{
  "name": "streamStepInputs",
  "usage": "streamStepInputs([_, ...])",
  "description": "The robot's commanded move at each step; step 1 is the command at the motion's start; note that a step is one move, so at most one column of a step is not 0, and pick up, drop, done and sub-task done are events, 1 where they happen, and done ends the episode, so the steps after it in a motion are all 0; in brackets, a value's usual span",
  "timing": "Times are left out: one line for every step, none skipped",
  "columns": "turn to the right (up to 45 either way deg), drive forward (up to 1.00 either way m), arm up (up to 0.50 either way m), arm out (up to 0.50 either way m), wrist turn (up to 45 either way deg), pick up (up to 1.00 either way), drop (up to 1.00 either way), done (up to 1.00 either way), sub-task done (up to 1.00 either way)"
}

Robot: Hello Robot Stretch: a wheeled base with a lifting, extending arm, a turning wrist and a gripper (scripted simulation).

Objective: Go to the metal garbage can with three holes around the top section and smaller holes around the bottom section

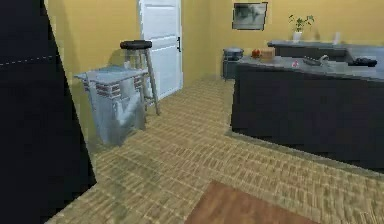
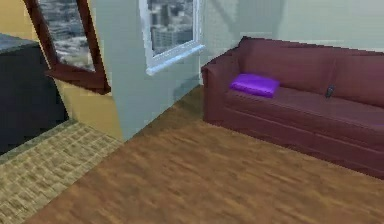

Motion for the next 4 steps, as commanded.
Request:
streamStepInputs([0.0, 1.0, 0.0, 0.0, 0.0, 0.0, 0.0, 0.0, 0.0])
streamStepInputs([0.0, 1.0, 0.0, 0.0, 0.0, 0.0, 0.0, 0.0, 0.0])
streamStepInputs([0.0, 0.4, 0.0, 0.0, 0.0, 0.0, 0.0, 0.0, 0.0])
streamStepInputs([30.0, 0.0, 0.0, 0.0, 0.0, 0.0, 0.0, 0.0, 0.0])
